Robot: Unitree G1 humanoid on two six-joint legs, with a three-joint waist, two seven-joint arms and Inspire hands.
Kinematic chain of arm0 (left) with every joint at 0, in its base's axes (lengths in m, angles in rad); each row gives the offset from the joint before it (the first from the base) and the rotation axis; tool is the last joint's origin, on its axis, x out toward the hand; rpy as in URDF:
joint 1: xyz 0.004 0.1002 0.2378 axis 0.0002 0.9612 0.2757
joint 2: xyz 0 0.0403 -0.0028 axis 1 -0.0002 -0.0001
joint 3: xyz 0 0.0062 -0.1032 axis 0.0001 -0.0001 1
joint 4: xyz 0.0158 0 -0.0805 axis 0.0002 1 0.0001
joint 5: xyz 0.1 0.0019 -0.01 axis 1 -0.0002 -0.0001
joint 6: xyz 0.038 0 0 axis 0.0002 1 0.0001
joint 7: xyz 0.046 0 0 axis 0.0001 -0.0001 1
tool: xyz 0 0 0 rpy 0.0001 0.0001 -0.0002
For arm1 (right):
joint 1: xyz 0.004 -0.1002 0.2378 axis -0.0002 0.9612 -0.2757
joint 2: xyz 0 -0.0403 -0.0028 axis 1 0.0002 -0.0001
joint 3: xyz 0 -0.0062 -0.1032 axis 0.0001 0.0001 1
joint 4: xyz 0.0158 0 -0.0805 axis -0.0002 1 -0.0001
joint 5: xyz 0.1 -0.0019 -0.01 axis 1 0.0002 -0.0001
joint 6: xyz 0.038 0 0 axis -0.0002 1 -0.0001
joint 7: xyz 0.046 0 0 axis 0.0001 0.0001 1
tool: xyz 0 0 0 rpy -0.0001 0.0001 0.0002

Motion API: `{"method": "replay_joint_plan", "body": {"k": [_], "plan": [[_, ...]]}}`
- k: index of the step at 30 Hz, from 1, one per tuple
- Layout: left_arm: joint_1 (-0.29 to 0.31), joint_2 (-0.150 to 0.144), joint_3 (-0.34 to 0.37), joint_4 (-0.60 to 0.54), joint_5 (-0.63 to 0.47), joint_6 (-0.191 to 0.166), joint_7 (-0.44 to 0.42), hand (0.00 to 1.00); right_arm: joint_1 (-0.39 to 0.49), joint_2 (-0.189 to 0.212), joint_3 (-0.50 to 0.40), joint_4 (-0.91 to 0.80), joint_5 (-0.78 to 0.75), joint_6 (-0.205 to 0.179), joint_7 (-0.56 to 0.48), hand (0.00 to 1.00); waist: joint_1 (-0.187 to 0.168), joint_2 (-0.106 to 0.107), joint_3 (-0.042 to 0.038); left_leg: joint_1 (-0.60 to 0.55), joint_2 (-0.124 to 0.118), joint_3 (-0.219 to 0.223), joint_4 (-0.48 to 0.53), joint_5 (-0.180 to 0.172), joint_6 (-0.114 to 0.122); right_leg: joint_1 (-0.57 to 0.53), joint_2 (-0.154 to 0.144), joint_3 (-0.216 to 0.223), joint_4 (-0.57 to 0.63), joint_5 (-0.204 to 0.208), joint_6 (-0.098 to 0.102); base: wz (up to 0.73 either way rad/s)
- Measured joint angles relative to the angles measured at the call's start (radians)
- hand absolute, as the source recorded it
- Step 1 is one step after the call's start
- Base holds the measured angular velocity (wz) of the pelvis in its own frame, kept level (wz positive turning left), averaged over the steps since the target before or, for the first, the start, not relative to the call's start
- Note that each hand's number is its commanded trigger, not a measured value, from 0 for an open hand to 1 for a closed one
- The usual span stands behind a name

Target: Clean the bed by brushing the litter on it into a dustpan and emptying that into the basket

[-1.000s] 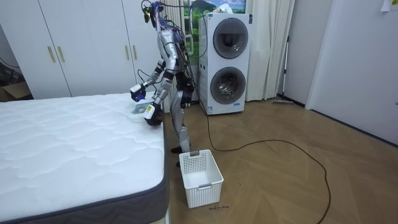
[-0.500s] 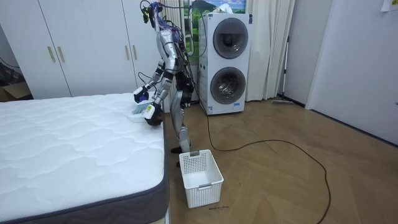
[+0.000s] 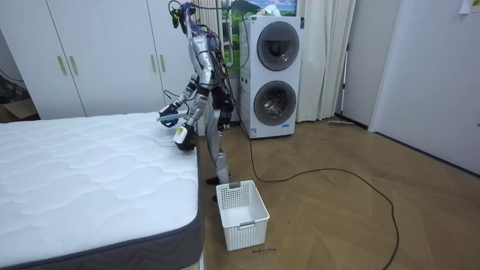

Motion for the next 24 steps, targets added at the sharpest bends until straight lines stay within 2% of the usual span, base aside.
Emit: {"method": "replay_joint_plan", "body": {"k": [8,14,16,17,19,20,21,24], "plan": [[0.010,-0.011,0.000,0.007,0.000,-0.019,0.000,1.00,0.004,-0.010,0.000,0.000,0.003,-0.015,0.013,1.00,-0.006,-0.003,-0.0012,0.002,-0.004,0.008,-0.004,0.001,0.002,-0.007,-0.004,0.004,0.006,0.000,0.000,-0.02],[0.009,-0.022,0.000,0.045,0.000,-0.029,-0.001,1.00,0.018,-0.034,-0.009,0.015,0.029,-0.021,0.018,0.98,-0.010,-0.011,-0.0009,0.051,-0.006,0.015,-0.018,0.002,0.004,0.040,-0.005,0.004,-0.005,-0.003,0.005,-0.01],[0.021,-0.022,0.002,0.045,0.001,-0.029,-0.001,1.00,0.031,-0.030,-0.038,0.021,0.085,-0.033,0.018,0.61,-0.026,-0.014,-0.0005,0.066,-0.006,0.015,-0.030,0.002,0.004,0.057,-0.005,0.007,-0.012,-0.004,0.006,0.00],[0.023,-0.022,0.004,0.045,0.001,-0.030,-0.001,1.00,0.032,-0.030,-0.045,0.024,0.103,-0.037,0.018,0.60,-0.029,-0.015,-0.0009,0.069,-0.007,0.016,-0.032,0.003,0.005,0.058,-0.006,0.009,-0.012,-0.004,0.006,0.00],[0.026,-0.021,0.009,0.045,0.000,-0.035,-0.001,1.00,0.033,-0.031,-0.080,0.043,0.159,-0.051,0.015,0.51,-0.036,-0.020,-0.0011,0.076,-0.009,0.017,-0.031,0.003,0.006,0.062,-0.006,0.013,-0.011,-0.005,0.008,0.00],[0.027,-0.022,0.017,0.045,0.002,-0.042,-0.002,1.00,0.036,-0.032,-0.095,0.049,0.171,-0.058,0.014,0.40,-0.039,-0.020,-0.0014,0.079,-0.010,0.017,-0.031,0.004,0.006,0.065,-0.007,0.013,-0.011,-0.006,0.008,0.00],[0.029,-0.022,0.039,0.043,0.008,-0.057,-0.002,1.00,0.043,-0.034,-0.132,0.052,0.193,-0.062,0.009,0.15,-0.039,-0.022,-0.0020,0.083,-0.011,0.016,-0.033,0.004,0.006,0.069,-0.007,0.013,-0.012,-0.006,0.010,0.00],[0.037,-0.020,0.086,0.029,0.012,-0.063,0.000,1.00,0.057,-0.036,-0.212,0.053,0.232,-0.078,-0.028,0.02,-0.052,-0.026,-0.0036,0.095,-0.011,0.016,-0.034,0.004,0.006,0.084,-0.007,0.013,-0.018,-0.008,0.013,0.02]]}}
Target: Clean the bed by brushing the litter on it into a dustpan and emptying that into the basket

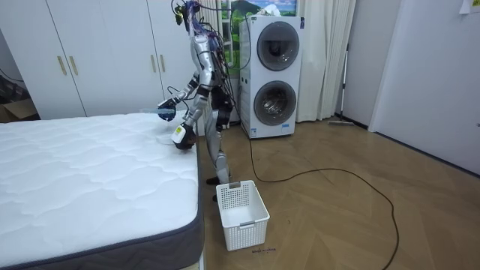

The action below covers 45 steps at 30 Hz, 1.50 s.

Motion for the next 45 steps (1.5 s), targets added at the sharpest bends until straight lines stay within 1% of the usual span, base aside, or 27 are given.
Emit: {"method": "replay_joint_plan", "body": {"k": [2,4,5,7,9,11,12,13,16,18,19,21,23,26,30,31,33,37,41,42,43,45], "plan": [[0.017,0.005,0.007,-0.029,-0.001,0.000,0.007,1.00,0.016,-0.002,-0.029,0.004,0.056,-0.008,-0.021,0.00,-0.011,0.000,-0.0003,0.018,0.000,-0.005,-0.003,0.000,0.000,0.028,0.001,-0.009,-0.016,-0.001,0.001,0.10],[0.050,0.005,0.015,-0.068,0.017,-0.011,0.019,1.00,0.066,-0.003,-0.082,0.009,0.138,-0.012,-0.047,0.00,-0.016,-0.006,-0.0046,0.074,-0.002,-0.003,-0.037,0.000,0.000,0.078,0.002,-0.013,-0.034,-0.005,0.008,0.03],[0.060,0.005,0.026,-0.074,0.019,-0.017,0.021,1.00,0.078,-0.003,-0.097,0.009,0.153,-0.016,-0.052,0.00,-0.016,-0.010,-0.0070,0.086,-0.003,-0.003,-0.045,0.000,0.000,0.087,0.003,-0.010,-0.037,-0.007,0.009,-0.03],[0.091,0.005,0.081,-0.108,0.025,-0.021,0.023,1.00,0.113,-0.003,-0.166,0.009,0.206,-0.029,-0.056,0.00,-0.023,-0.021,-0.0139,0.117,-0.002,-0.001,-0.060,0.000,0.000,0.119,0.007,-0.011,-0.054,-0.007,0.009,-0.02],[0.101,0.005,0.097,-0.119,0.025,-0.021,0.029,1.00,0.124,-0.003,-0.202,0.012,0.265,-0.029,-0.066,0.00,-0.037,-0.022,-0.0147,0.141,-0.002,-0.011,-0.067,0.000,0.000,0.151,0.009,-0.019,-0.070,-0.007,0.010,0.09],[0.108,0.004,0.107,-0.132,0.027,-0.021,0.030,1.00,0.135,-0.003,-0.222,0.012,0.338,-0.034,-0.079,0.00,-0.048,-0.025,-0.0193,0.165,-0.002,-0.015,-0.078,0.000,0.000,0.173,0.010,-0.020,-0.076,-0.009,0.012,0.07],[0.125,0.004,0.118,-0.162,0.027,-0.021,0.036,1.00,0.135,-0.004,-0.231,0.012,0.374,-0.041,-0.084,0.00,-0.061,-0.026,-0.0203,0.176,-0.002,-0.017,-0.081,0.000,0.000,0.188,0.011,-0.022,-0.085,-0.009,0.012,0.00],[0.136,0.004,0.120,-0.185,0.027,-0.022,0.049,1.00,0.137,-0.004,-0.249,0.010,0.399,-0.045,-0.089,0.00,-0.064,-0.026,-0.0213,0.192,-0.002,-0.017,-0.089,0.000,0.000,0.201,0.012,-0.022,-0.088,-0.009,0.013,0.00],[0.143,0.003,0.120,-0.205,0.025,-0.023,0.068,1.00,0.147,-0.005,-0.284,0.008,0.434,-0.047,-0.114,0.00,-0.068,-0.029,-0.0275,0.238,-0.002,-0.015,-0.109,0.000,-0.001,0.243,0.016,-0.019,-0.103,-0.011,0.015,0.00],[0.143,0.003,0.120,-0.207,0.026,-0.023,0.071,1.00,0.156,-0.005,-0.296,0.008,0.444,-0.048,-0.126,0.00,-0.072,-0.029,-0.0285,0.262,-0.002,-0.014,-0.112,0.000,-0.001,0.267,0.018,-0.018,-0.109,-0.011,0.016,0.00],[0.150,0.003,0.124,-0.217,0.026,-0.022,0.071,1.00,0.163,-0.005,-0.297,0.007,0.452,-0.048,-0.131,0.00,-0.069,-0.028,-0.0308,0.275,-0.001,-0.014,-0.119,0.000,-0.002,0.283,0.021,-0.018,-0.119,-0.010,0.017,0.00],[0.166,0.003,0.137,-0.252,0.026,-0.023,0.075,1.00,0.175,-0.005,-0.299,-0.002,0.457,-0.048,-0.139,0.00,-0.070,-0.028,-0.0321,0.287,0.000,-0.016,-0.124,-0.001,-0.003,0.293,0.026,-0.018,-0.121,-0.010,0.017,0.00],[0.170,0.002,0.148,-0.278,0.025,-0.023,0.090,1.00,0.177,-0.005,-0.301,-0.016,0.465,-0.048,-0.148,0.00,-0.069,-0.027,-0.0324,0.290,0.000,-0.017,-0.125,-0.001,-0.003,0.296,0.026,-0.019,-0.120,-0.010,0.017,0.00],[0.192,0.001,0.172,-0.329,0.024,-0.025,0.115,1.00,0.187,-0.005,-0.319,-0.062,0.471,-0.048,-0.164,0.00,-0.068,-0.025,-0.0340,0.309,0.000,-0.023,-0.128,-0.001,-0.003,0.318,0.022,-0.022,-0.122,-0.010,0.018,0.06],[0.224,0.001,0.196,-0.410,0.026,-0.028,0.130,1.00,0.215,-0.005,-0.348,-0.112,0.471,-0.049,-0.191,0.00,-0.082,-0.023,-0.0343,0.319,-0.007,-0.065,-0.132,-0.001,-0.003,0.354,0.018,-0.050,-0.134,-0.014,0.024,0.30],[0.232,0.001,0.197,-0.425,0.026,-0.028,0.137,1.00,0.216,-0.005,-0.351,-0.116,0.472,-0.049,-0.196,0.00,-0.090,-0.020,-0.0356,0.316,-0.012,-0.087,-0.131,-0.001,-0.003,0.366,0.018,-0.065,-0.138,-0.016,0.027,0.43],[0.233,0.001,0.195,-0.442,0.027,-0.027,0.137,1.00,0.216,-0.005,-0.364,-0.116,0.471,-0.049,-0.201,0.00,-0.097,-0.017,-0.0374,0.316,-0.019,-0.115,-0.128,0.000,-0.001,0.379,0.014,-0.088,-0.141,-0.019,0.031,0.48],[0.234,0.001,0.201,-0.486,0.027,-0.025,0.137,1.00,0.219,-0.005,-0.374,-0.116,0.462,-0.049,-0.220,0.00,-0.112,-0.017,-0.0375,0.315,-0.030,-0.187,-0.114,0.002,-0.003,0.423,0.013,-0.104,-0.169,-0.023,0.037,0.50],[0.237,0.000,0.201,-0.498,0.026,-0.026,0.137,1.00,0.220,-0.004,-0.373,-0.117,0.462,-0.050,-0.234,0.00,-0.109,-0.019,-0.0373,0.316,-0.035,-0.229,-0.123,0.012,-0.007,0.445,0.014,-0.107,-0.182,-0.026,0.041,0.42],[0.238,0.000,0.201,-0.498,0.026,-0.026,0.137,1.00,0.219,-0.003,-0.372,-0.117,0.462,-0.053,-0.242,0.00,-0.105,-0.021,-0.0373,0.314,-0.036,-0.241,-0.123,0.014,-0.009,0.451,0.016,-0.106,-0.193,-0.026,0.041,0.29],[0.240,-0.001,0.201,-0.498,0.026,-0.026,0.137,1.00,0.220,-0.002,-0.371,-0.117,0.462,-0.054,-0.249,0.00,-0.093,-0.021,-0.0365,0.310,-0.035,-0.250,-0.123,0.016,-0.013,0.451,0.018,-0.107,-0.193,-0.026,0.041,0.27],[0.243,-0.007,0.201,-0.497,0.026,-0.026,0.136,1.00,0.220,0.000,-0.371,-0.110,0.464,-0.054,-0.259,0.00,-0.088,-0.022,-0.0362,0.299,-0.036,-0.272,-0.120,0.019,-0.017,0.453,0.020,-0.115,-0.193,-0.026,0.041,0.40]]}}
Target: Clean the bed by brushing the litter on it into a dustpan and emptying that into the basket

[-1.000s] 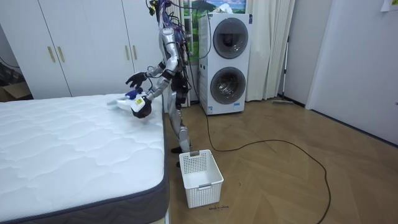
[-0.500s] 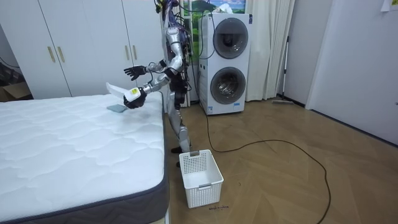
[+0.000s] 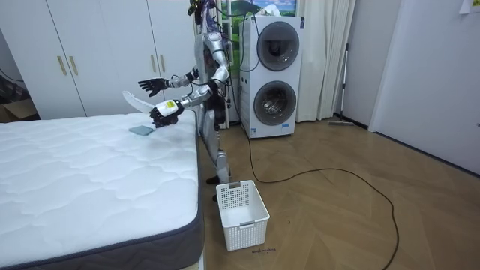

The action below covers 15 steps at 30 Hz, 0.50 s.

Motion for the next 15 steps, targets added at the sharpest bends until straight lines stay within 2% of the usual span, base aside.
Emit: {"method": "replay_joint_plan", "body": {"k": [3,4,5,6,7,8,9,10,11,12,13,14,15], "plan": [[0.005,-0.020,0.000,0.007,0.000,0.003,-0.005,1.00,0.004,0.007,-0.001,0.003,0.000,0.000,-0.022,0.00,0.003,0.000,0.0007,-0.024,-0.003,-0.045,0.022,0.003,-0.006,0.008,0.002,-0.049,0.001,0.000,0.000,0.62],[0.004,-0.026,0.000,0.005,0.000,0.003,-0.009,1.00,0.004,0.008,-0.002,-0.001,-0.005,0.000,-0.025,0.00,-0.002,0.000,0.0007,-0.046,-0.014,-0.077,0.040,0.005,-0.008,0.008,0.003,-0.073,0.001,-0.001,-0.001,0.80],[0.004,-0.031,0.000,0.004,0.000,0.003,-0.009,1.00,0.005,0.008,-0.004,-0.002,-0.015,0.000,-0.029,0.00,-0.007,0.000,0.0006,-0.059,-0.016,-0.078,0.049,0.005,-0.009,0.008,0.001,-0.083,0.002,-0.002,-0.002,0.94],[0.004,-0.041,0.000,0.003,0.000,0.004,-0.011,1.00,0.008,0.007,-0.013,-0.006,-0.042,0.000,-0.039,0.00,-0.012,-0.002,0.0013,-0.077,-0.011,-0.033,0.052,0.009,-0.009,0.010,-0.005,-0.110,0.003,-0.011,-0.003,1.08],[0.006,-0.049,0.000,0.003,0.001,0.006,-0.012,1.00,0.014,0.007,-0.014,-0.011,-0.050,0.000,-0.054,0.00,-0.021,-0.008,0.0022,-0.096,0.001,0.048,0.052,0.023,-0.002,0.013,-0.016,-0.150,0.005,-0.023,-0.006,1.08],[0.006,-0.052,0.000,0.003,0.001,0.008,-0.014,1.00,0.018,0.007,-0.014,-0.013,-0.052,0.000,-0.062,0.00,-0.024,-0.008,0.0024,-0.104,0.007,0.086,0.050,0.030,0.001,0.014,-0.019,-0.173,0.007,-0.024,-0.006,1.14],[0.005,-0.062,-0.001,0.003,0.001,0.011,-0.015,1.00,0.028,0.007,-0.014,-0.015,-0.052,0.000,-0.074,0.00,-0.024,-0.008,0.0034,-0.115,0.005,0.126,0.039,0.052,0.008,0.014,-0.024,-0.208,0.011,-0.024,-0.006,1.11],[0.004,-0.073,-0.002,0.003,0.001,0.012,-0.015,1.00,0.035,0.007,-0.014,-0.014,-0.052,0.000,-0.086,0.00,-0.018,-0.007,0.0042,-0.116,-0.014,0.104,0.002,0.087,0.006,0.005,-0.029,-0.212,0.022,-0.026,-0.007,1.12],[0.004,-0.076,-0.002,0.003,0.001,0.011,-0.015,1.00,0.036,0.007,-0.014,-0.014,-0.051,-0.003,-0.092,0.00,-0.018,-0.008,0.0041,-0.115,-0.023,0.088,-0.023,0.110,0.002,0.003,-0.032,-0.210,0.020,-0.026,-0.007,1.26],[-0.003,-0.079,-0.002,0.002,0.000,0.010,-0.013,1.00,0.038,0.005,-0.018,-0.016,-0.055,-0.013,-0.104,0.00,-0.034,-0.017,0.0024,-0.114,-0.034,0.104,-0.081,0.157,-0.027,-0.008,-0.063,-0.241,0.011,-0.031,-0.011,1.53],[-0.024,-0.085,0.002,0.004,-0.001,0.009,-0.012,1.00,0.039,0.003,-0.034,-0.030,-0.079,-0.016,-0.109,0.00,-0.056,-0.019,0.0165,-0.156,0.010,0.282,0.021,0.115,-0.014,-0.010,-0.086,-0.350,0.004,-0.049,-0.009,1.62],[-0.024,-0.084,0.001,0.007,-0.001,0.006,-0.013,1.00,0.049,0.007,-0.037,-0.039,-0.084,-0.016,-0.110,0.00,-0.063,-0.018,0.0157,-0.163,0.047,0.360,0.097,0.073,0.004,-0.002,-0.089,-0.387,0.010,-0.056,-0.008,1.52],[-0.025,-0.084,0.001,0.010,-0.001,0.003,-0.018,1.00,0.077,0.012,-0.037,-0.066,-0.084,-0.016,-0.109,0.00,-0.062,-0.025,0.0195,-0.138,0.120,0.474,0.193,0.006,-0.002,0.022,-0.088,-0.443,0.018,-0.068,-0.004,1.35]]}}
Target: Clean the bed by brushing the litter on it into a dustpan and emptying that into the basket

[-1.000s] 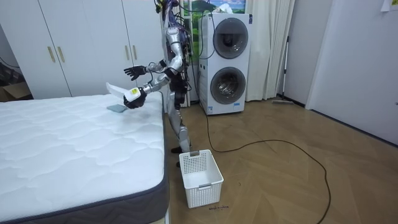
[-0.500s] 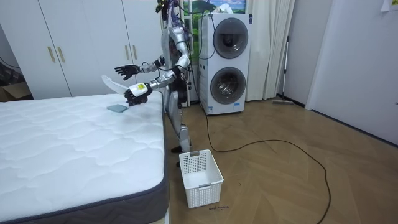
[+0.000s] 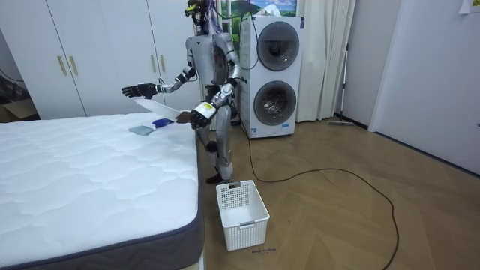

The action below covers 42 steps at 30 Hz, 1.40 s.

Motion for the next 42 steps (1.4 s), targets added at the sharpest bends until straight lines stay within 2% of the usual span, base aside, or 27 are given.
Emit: {"method": "replay_joint_plan", "body": {"k": [1,2,3,5,7,8,9,10,11,12,13,14,15,16,17,18,19,21,23,27,32,35,39,42], "plan": [[-0.006,-0.001,0.000,-0.001,0.001,-0.008,-0.005,1.00,0.019,0.000,-0.001,-0.033,0.001,0.000,0.001,0.00,0.000,0.016,-0.0055,0.017,0.068,0.067,0.065,-0.052,-0.029,0.014,0.001,-0.064,0.018,-0.018,0.007,1.25],[-0.010,-0.001,-0.001,-0.001,0.001,-0.012,-0.007,1.00,0.022,0.000,-0.001,-0.046,0.003,0.000,0.003,0.00,-0.001,0.019,-0.0045,0.020,0.092,0.089,0.084,-0.069,-0.043,0.019,0.000,-0.087,0.033,-0.024,0.011,1.15],[-0.021,-0.001,-0.002,-0.002,0.001,-0.018,-0.012,1.00,0.018,0.000,-0.002,-0.060,0.004,0.000,0.009,0.00,0.004,0.026,0.0038,0.006,0.097,0.097,0.076,-0.082,-0.047,0.024,-0.008,-0.108,0.078,-0.033,0.020,0.95],[-0.023,0.000,-0.005,-0.002,0.001,-0.020,-0.012,1.00,0.015,0.001,0.001,-0.062,0.004,-0.004,0.015,0.00,0.012,0.020,0.0042,0.009,0.061,0.056,0.037,-0.087,-0.038,0.017,-0.032,-0.107,0.117,-0.044,0.035,0.85],[-0.022,-0.001,-0.008,0.006,0.002,-0.020,-0.013,1.00,0.018,0.002,0.002,-0.061,0.000,-0.005,0.014,0.00,0.027,0.016,0.0040,0.014,0.001,-0.021,0.001,-0.080,-0.006,0.012,-0.061,-0.033,0.157,-0.051,0.047,0.90],[-0.022,-0.001,-0.008,0.006,0.002,-0.020,-0.014,1.00,0.021,0.002,0.003,-0.061,-0.001,-0.005,0.013,0.00,0.031,0.015,0.0035,0.013,-0.014,-0.039,-0.007,-0.074,0.003,0.003,-0.063,-0.001,0.175,-0.051,0.047,0.95],[-0.022,0.000,-0.008,0.005,0.001,-0.020,-0.015,1.00,0.029,0.002,0.007,-0.061,-0.003,-0.004,0.011,0.00,0.034,0.016,0.0025,0.010,-0.037,-0.080,-0.022,-0.063,0.018,-0.031,-0.073,0.086,0.223,-0.054,0.040,0.97],[-0.022,0.000,-0.004,0.005,0.001,-0.020,-0.015,1.00,0.035,0.006,0.008,-0.061,-0.006,-0.004,0.012,0.00,0.037,0.015,0.0021,0.007,-0.057,-0.119,-0.041,-0.047,0.031,-0.070,-0.058,0.203,0.239,-0.068,0.030,0.98],[-0.021,0.001,-0.003,0.005,0.002,-0.020,-0.016,1.00,0.037,0.009,0.007,-0.061,-0.010,-0.004,0.012,0.00,0.040,0.017,0.0011,0.004,-0.065,-0.142,-0.055,-0.041,0.041,-0.092,-0.038,0.259,0.238,-0.073,0.029,1.12],[-0.020,0.005,-0.003,0.004,0.001,-0.020,-0.020,1.00,0.040,0.020,0.008,-0.061,-0.034,-0.004,0.008,0.00,0.037,0.021,-0.0013,-0.005,-0.077,-0.195,-0.074,-0.019,0.044,-0.138,0.000,0.346,0.229,-0.074,0.028,1.37],[-0.020,0.012,-0.005,0.000,0.000,-0.020,-0.032,1.00,0.040,0.032,0.015,-0.061,-0.055,-0.004,-0.001,0.00,0.023,0.019,-0.0018,-0.007,-0.092,-0.252,-0.082,0.000,0.042,-0.175,0.030,0.400,0.216,-0.068,0.028,1.53],[-0.020,0.016,-0.008,-0.004,0.000,-0.020,-0.040,1.00,0.043,0.036,0.017,-0.061,-0.073,-0.005,-0.003,0.00,0.010,0.016,-0.0040,-0.008,-0.103,-0.286,-0.082,0.007,0.039,-0.190,0.039,0.422,0.204,-0.058,0.027,1.74],[-0.021,0.018,-0.007,-0.006,0.000,-0.021,-0.054,1.00,0.045,0.038,0.028,-0.062,-0.097,-0.005,-0.004,0.00,-0.002,0.006,-0.0100,-0.008,-0.127,-0.346,-0.079,0.015,0.041,-0.207,0.050,0.469,0.171,-0.029,0.027,1.81],[-0.021,0.020,-0.008,-0.007,0.000,-0.021,-0.066,1.00,0.049,0.038,0.035,-0.062,-0.125,-0.008,-0.007,0.00,-0.016,-0.003,-0.0163,-0.007,-0.151,-0.398,-0.066,0.015,0.041,-0.214,0.057,0.516,0.144,0.031,0.026,1.72],[-0.021,0.022,-0.008,-0.009,0.000,-0.021,-0.076,1.00,0.053,0.038,0.036,-0.062,-0.137,-0.009,-0.008,0.00,-0.017,-0.005,-0.0180,-0.005,-0.161,-0.418,-0.058,0.013,0.041,-0.213,0.057,0.531,0.139,0.069,0.026,1.31],[-0.016,0.022,-0.007,-0.011,0.001,-0.020,-0.086,1.00,0.055,0.035,0.036,-0.063,-0.157,-0.009,-0.008,0.00,0.000,-0.004,-0.0258,-0.001,-0.170,-0.449,-0.053,0.008,0.037,-0.194,0.059,0.519,0.138,0.070,0.003,0.78],[-0.016,0.025,-0.003,-0.019,0.000,-0.020,-0.095,1.00,0.052,0.034,0.035,-0.069,-0.160,-0.013,-0.010,0.00,0.022,0.007,-0.0258,0.001,-0.171,-0.468,-0.055,0.006,0.032,-0.176,0.063,0.503,0.120,0.067,0.002,0.59],[-0.016,0.035,-0.003,-0.030,0.001,-0.020,-0.098,1.00,0.053,0.035,0.041,-0.074,-0.162,-0.017,-0.009,0.00,0.044,0.016,-0.0220,0.010,-0.173,-0.484,-0.062,0.010,0.028,-0.155,0.062,0.478,0.097,0.064,0.003,0.37],[-0.015,0.040,-0.004,-0.030,0.001,-0.018,-0.101,1.00,0.060,0.035,0.047,-0.088,-0.173,-0.018,-0.001,0.00,0.062,0.018,-0.0199,0.018,-0.173,-0.497,-0.074,0.011,0.026,-0.140,0.062,0.470,0.089,0.062,0.000,0.20],[-0.013,0.037,-0.006,-0.030,0.002,-0.007,-0.107,1.00,0.062,0.035,0.048,-0.097,-0.205,-0.018,0.011,0.00,0.063,0.011,-0.0086,0.025,-0.173,-0.502,-0.092,0.010,0.027,-0.118,0.065,0.452,0.058,0.062,0.000,0.11],[-0.013,0.031,-0.006,-0.005,0.002,0.008,-0.128,1.00,0.063,0.035,0.081,-0.098,-0.217,-0.018,0.044,0.00,0.066,0.011,-0.0065,0.025,-0.174,-0.503,-0.088,-0.005,0.035,-0.116,0.071,0.454,0.051,0.059,0.005,-0.01],[-0.006,0.025,-0.007,-0.004,0.000,0.012,-0.130,1.00,0.064,0.034,0.107,-0.096,-0.212,-0.017,0.069,0.00,0.069,0.018,-0.0031,0.017,-0.174,-0.502,-0.078,-0.014,0.040,-0.118,0.071,0.453,0.052,0.057,0.008,0.04],[0.017,0.018,-0.009,-0.004,0.000,0.016,-0.130,1.00,0.071,0.034,0.121,-0.088,-0.201,-0.016,0.085,0.00,0.083,0.041,-0.0015,0.011,-0.175,-0.502,-0.069,-0.029,0.043,-0.121,0.070,0.454,0.056,0.054,0.013,0.00],[0.016,0.030,-0.007,-0.003,0.001,0.017,-0.133,1.00,0.068,0.033,0.123,-0.063,-0.184,-0.016,0.087,0.00,0.090,0.049,-0.0019,-0.012,-0.185,-0.501,-0.052,-0.032,0.048,-0.154,0.053,0.453,0.104,0.031,0.018,0.05]]}}
